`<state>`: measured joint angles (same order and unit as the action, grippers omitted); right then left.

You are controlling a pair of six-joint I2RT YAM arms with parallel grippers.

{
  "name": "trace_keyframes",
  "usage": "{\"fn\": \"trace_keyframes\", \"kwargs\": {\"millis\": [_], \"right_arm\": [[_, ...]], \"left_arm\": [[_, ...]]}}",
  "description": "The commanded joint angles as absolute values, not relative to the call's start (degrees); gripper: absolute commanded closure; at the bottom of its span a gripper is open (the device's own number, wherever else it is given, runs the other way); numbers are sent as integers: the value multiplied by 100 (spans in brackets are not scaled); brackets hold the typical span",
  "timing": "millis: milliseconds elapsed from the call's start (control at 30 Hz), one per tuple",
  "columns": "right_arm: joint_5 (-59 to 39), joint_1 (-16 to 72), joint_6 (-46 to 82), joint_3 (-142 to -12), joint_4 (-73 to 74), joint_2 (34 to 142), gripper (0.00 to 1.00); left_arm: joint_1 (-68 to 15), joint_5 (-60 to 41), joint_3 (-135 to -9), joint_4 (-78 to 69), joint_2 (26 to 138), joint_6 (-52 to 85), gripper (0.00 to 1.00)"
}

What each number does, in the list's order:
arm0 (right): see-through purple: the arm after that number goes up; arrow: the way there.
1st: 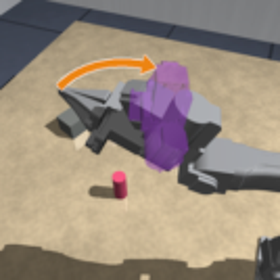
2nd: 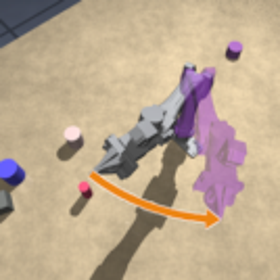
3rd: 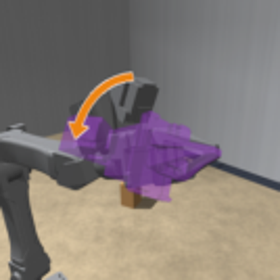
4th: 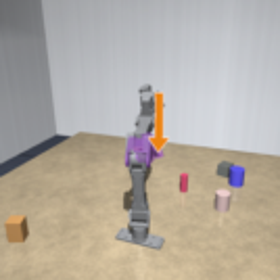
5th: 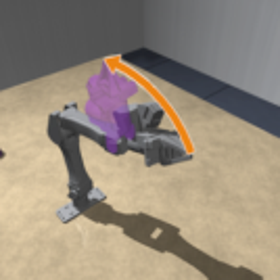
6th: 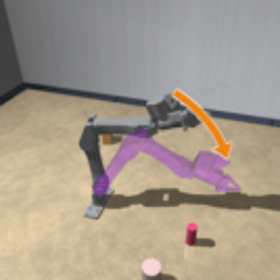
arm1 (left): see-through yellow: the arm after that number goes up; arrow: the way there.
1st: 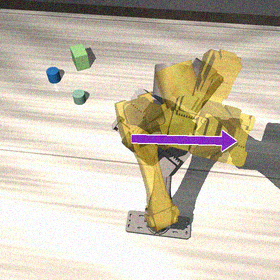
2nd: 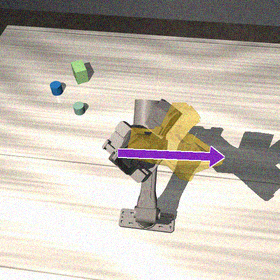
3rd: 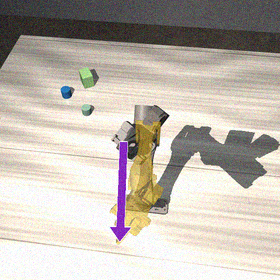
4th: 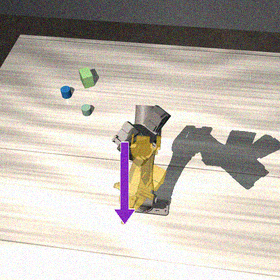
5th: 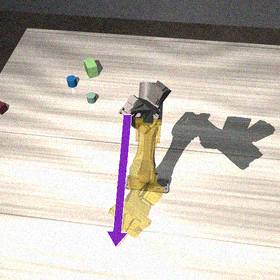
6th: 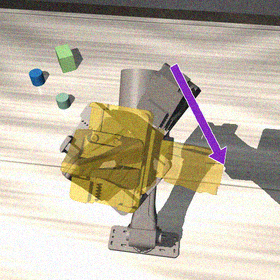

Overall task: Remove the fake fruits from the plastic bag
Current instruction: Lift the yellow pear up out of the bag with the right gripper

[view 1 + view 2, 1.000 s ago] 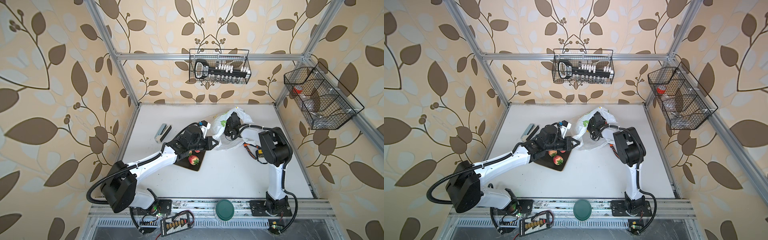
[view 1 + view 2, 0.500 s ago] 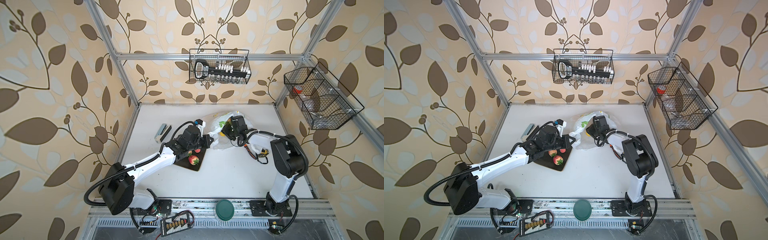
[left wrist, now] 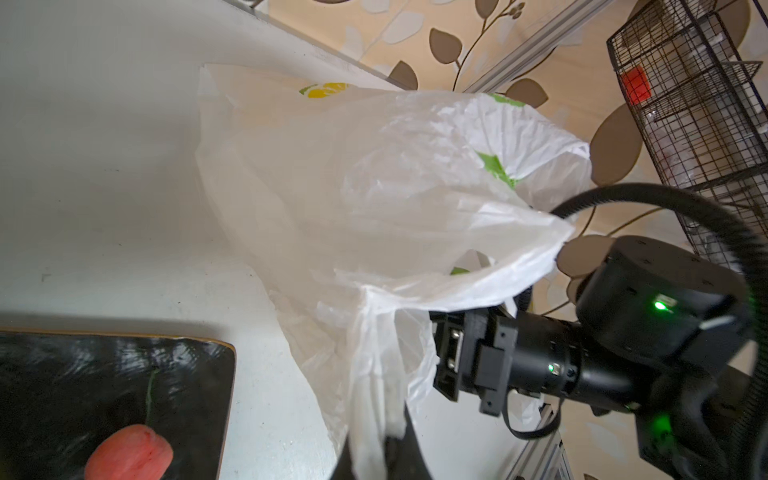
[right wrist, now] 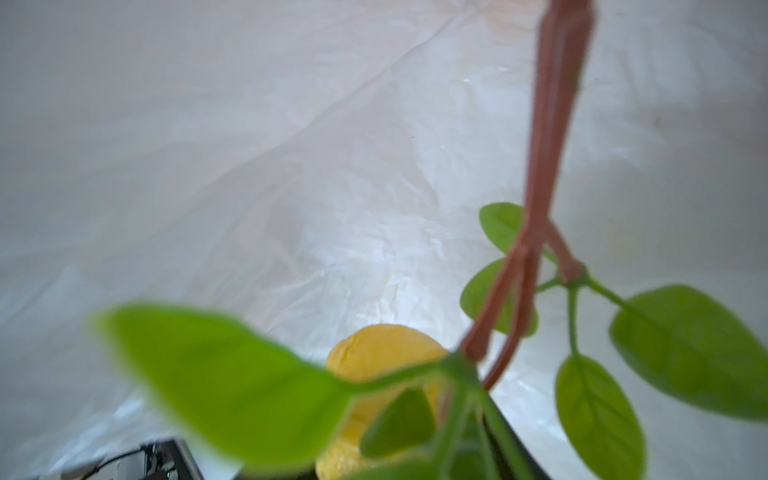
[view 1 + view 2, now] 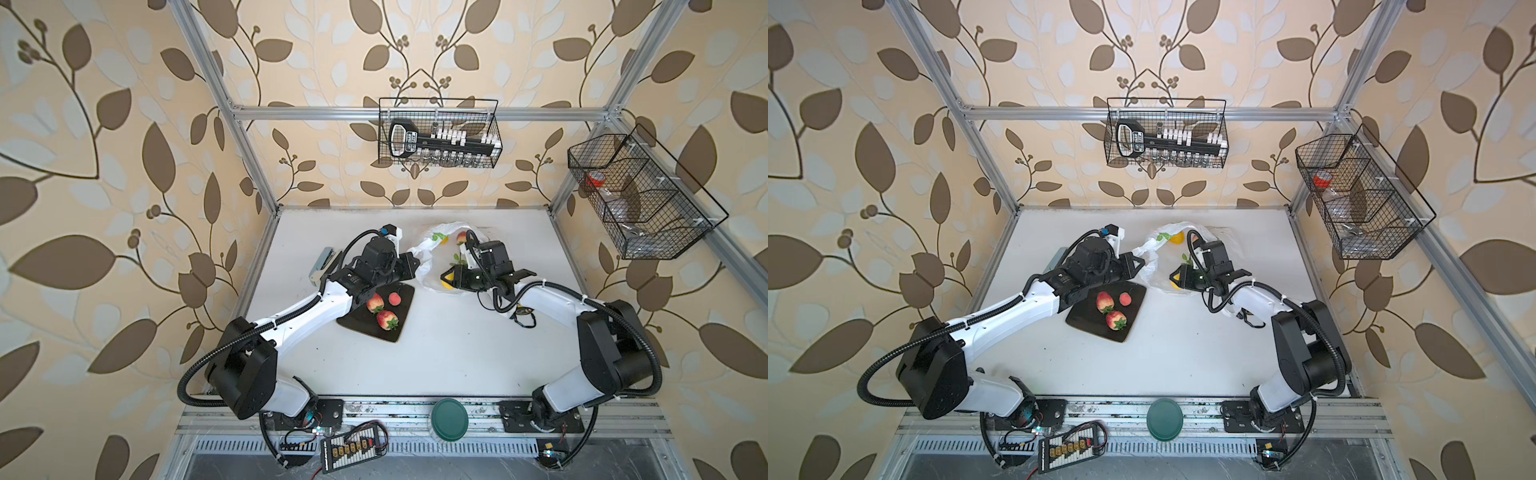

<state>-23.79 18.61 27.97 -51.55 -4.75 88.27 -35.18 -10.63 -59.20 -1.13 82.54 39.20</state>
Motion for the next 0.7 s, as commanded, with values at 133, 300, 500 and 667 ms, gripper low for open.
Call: {"fn": "trace_keyframes", "kwargs": {"millis": [133, 300, 500, 667], "right_arm": [[-3206, 1843, 1717, -4820, -913, 7919, 52], [-3428, 1845, 1416, -4678, -1123, 7466, 52], [-3759, 1958, 1303, -4589, -1152, 7053, 52], [-3734, 1976, 1233, -4741, -1310, 6586, 52]], "left_arm": [[-3261, -1309, -6300, -316, 8665, 3780, 100], [-3135, -1668, -6410, -343, 8936, 3876, 100], [-3134, -1890, -6321, -396, 8927, 3901, 74], [-3135, -1864, -6183, -128, 8555, 3678, 44]]}}
